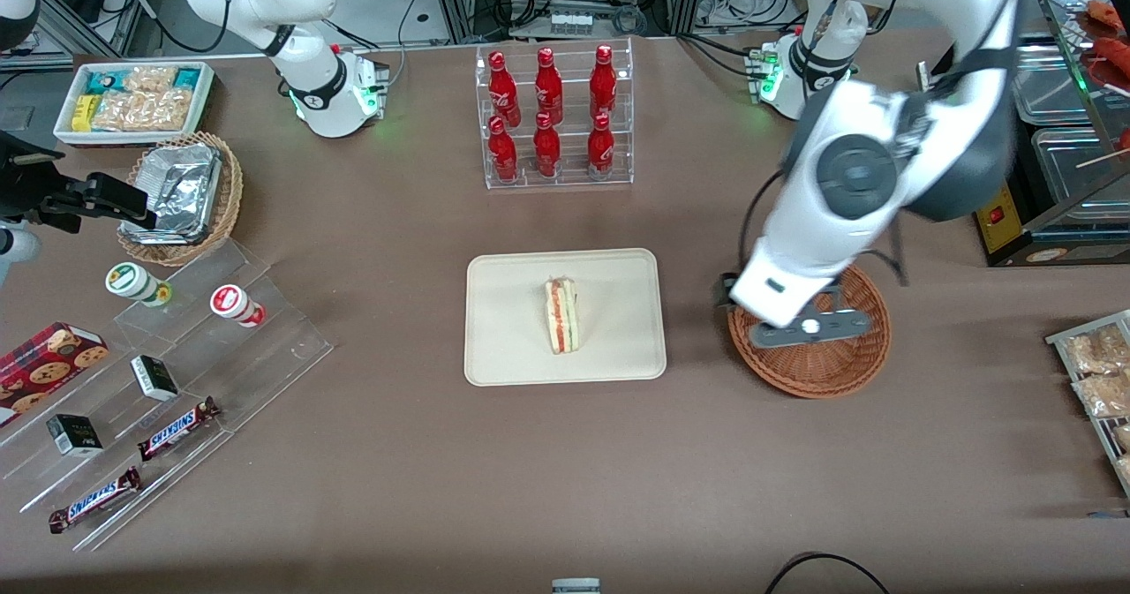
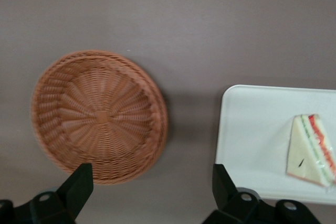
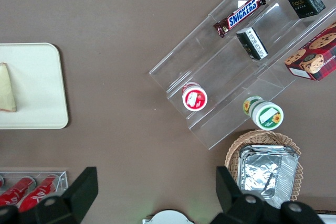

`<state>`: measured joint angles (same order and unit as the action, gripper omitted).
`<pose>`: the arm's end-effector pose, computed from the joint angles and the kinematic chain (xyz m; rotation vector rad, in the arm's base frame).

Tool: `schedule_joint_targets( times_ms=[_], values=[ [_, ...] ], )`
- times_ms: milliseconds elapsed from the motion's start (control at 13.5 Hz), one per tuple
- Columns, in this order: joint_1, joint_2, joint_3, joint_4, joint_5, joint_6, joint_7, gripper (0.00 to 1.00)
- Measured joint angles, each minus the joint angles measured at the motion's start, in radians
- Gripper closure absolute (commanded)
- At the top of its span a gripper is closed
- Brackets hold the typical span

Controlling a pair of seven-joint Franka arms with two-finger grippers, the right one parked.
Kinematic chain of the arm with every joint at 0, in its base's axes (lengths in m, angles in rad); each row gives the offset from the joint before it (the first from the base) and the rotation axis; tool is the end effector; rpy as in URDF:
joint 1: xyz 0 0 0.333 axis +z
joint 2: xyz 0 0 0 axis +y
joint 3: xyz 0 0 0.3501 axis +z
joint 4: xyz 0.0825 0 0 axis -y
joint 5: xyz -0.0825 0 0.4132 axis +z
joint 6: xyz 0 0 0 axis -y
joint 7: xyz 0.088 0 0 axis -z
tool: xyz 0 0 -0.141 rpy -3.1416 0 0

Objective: Place sandwich from basket to tray

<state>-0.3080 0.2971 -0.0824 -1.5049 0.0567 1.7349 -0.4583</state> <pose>0.6345 -0.2469 0.4833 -3.0836 -0.0919 0.0729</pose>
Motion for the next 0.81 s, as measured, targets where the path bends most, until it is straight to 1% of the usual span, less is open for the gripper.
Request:
schedule_joint_targets(
  times_ms=[222,370,593,815],
  values=[
    [0.177,-0.084,-0.077,-0.015,-0.003,-0.1,0.199,0.0],
    [0.261,-0.141,-0.096,-0.024,-0.006,-0.166,0.333,0.0],
    [0.337,-0.212,-0.094,-0.031,-0.007,-0.239,0.464,0.0],
    [0.358,-0.257,-0.049,-0.034,-0.008,-0.246,0.51,0.0]
  ],
)
